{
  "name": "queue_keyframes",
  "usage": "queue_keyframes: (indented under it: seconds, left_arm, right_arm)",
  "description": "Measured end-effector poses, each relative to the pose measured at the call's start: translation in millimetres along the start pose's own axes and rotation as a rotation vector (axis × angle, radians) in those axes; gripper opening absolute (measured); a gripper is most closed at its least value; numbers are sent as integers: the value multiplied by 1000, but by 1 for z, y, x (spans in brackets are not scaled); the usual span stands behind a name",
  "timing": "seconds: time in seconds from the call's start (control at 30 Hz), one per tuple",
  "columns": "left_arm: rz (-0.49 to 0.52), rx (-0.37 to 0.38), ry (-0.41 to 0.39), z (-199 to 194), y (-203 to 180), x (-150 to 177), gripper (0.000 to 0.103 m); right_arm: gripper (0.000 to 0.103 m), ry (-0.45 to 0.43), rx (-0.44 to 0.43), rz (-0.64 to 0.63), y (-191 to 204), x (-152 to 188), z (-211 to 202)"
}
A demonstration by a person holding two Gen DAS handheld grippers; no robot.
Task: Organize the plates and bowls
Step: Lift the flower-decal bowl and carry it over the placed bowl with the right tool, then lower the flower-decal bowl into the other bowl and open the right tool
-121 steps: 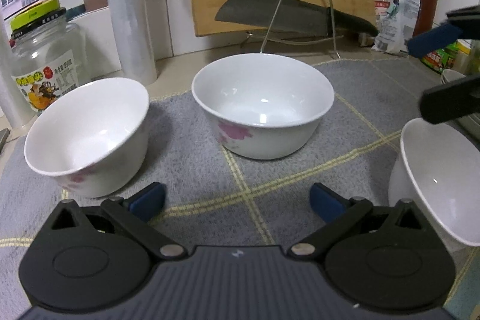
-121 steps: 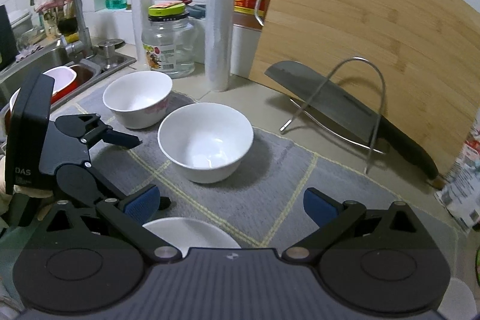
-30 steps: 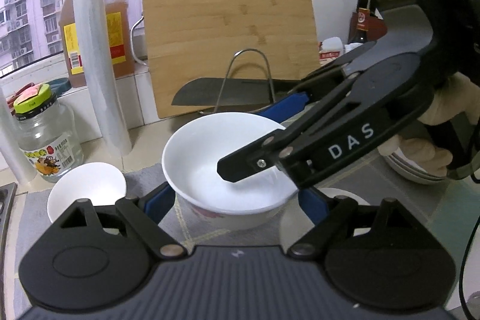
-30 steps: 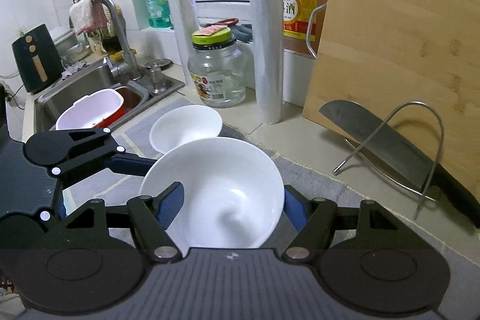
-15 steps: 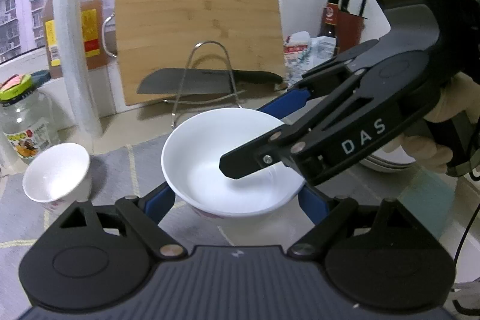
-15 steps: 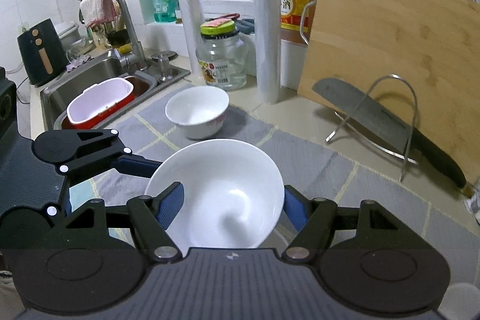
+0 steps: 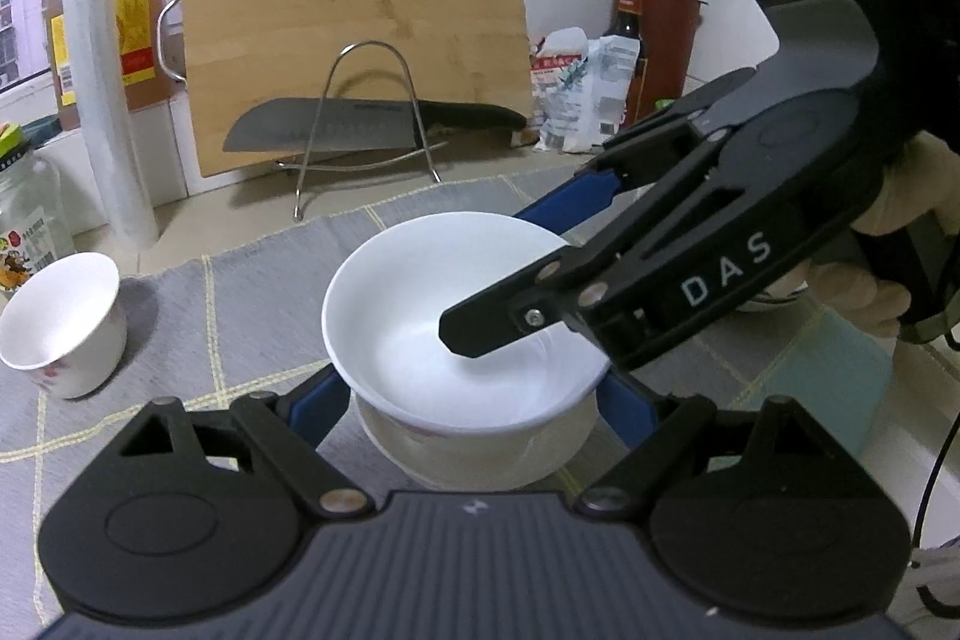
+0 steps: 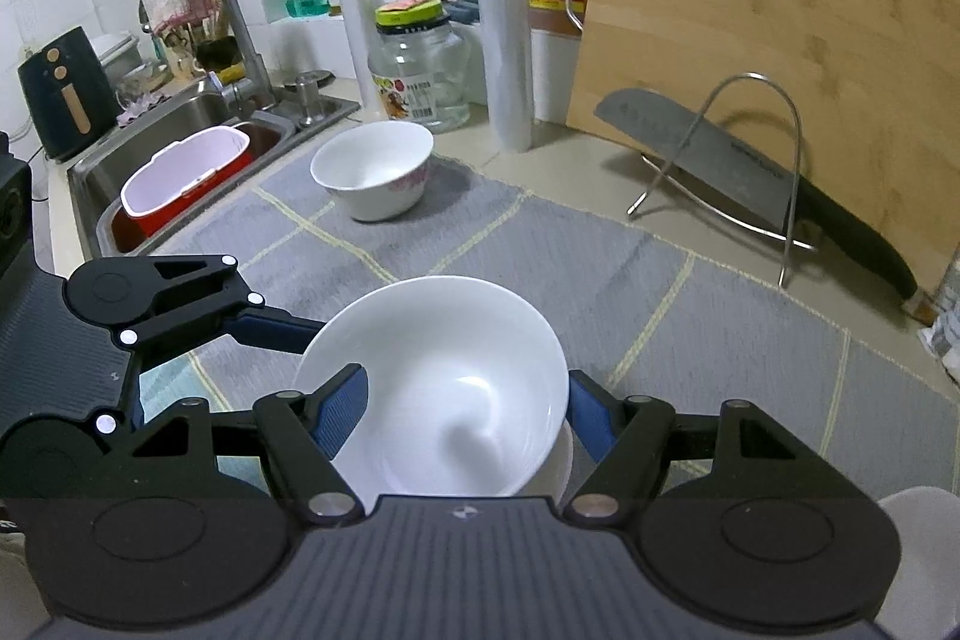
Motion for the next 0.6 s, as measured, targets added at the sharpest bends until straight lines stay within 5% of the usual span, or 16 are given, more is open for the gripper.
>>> queue_keyframes:
  seconds: [0.6]
  left_arm:
    - [39, -15, 45, 9, -3, 4, 89]
  right_arm:
    - [77, 28, -1, 10, -1, 5, 7]
Point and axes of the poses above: each gripper's, at about its wrist camera, not at the fingertips, and z roughly the way its jaws point, y to its left, x to its underside, the point moved 2 cm from there along z, roughly the way its jaws point, and after that the axes turned 1 degree about z, right-handed, at the moved point
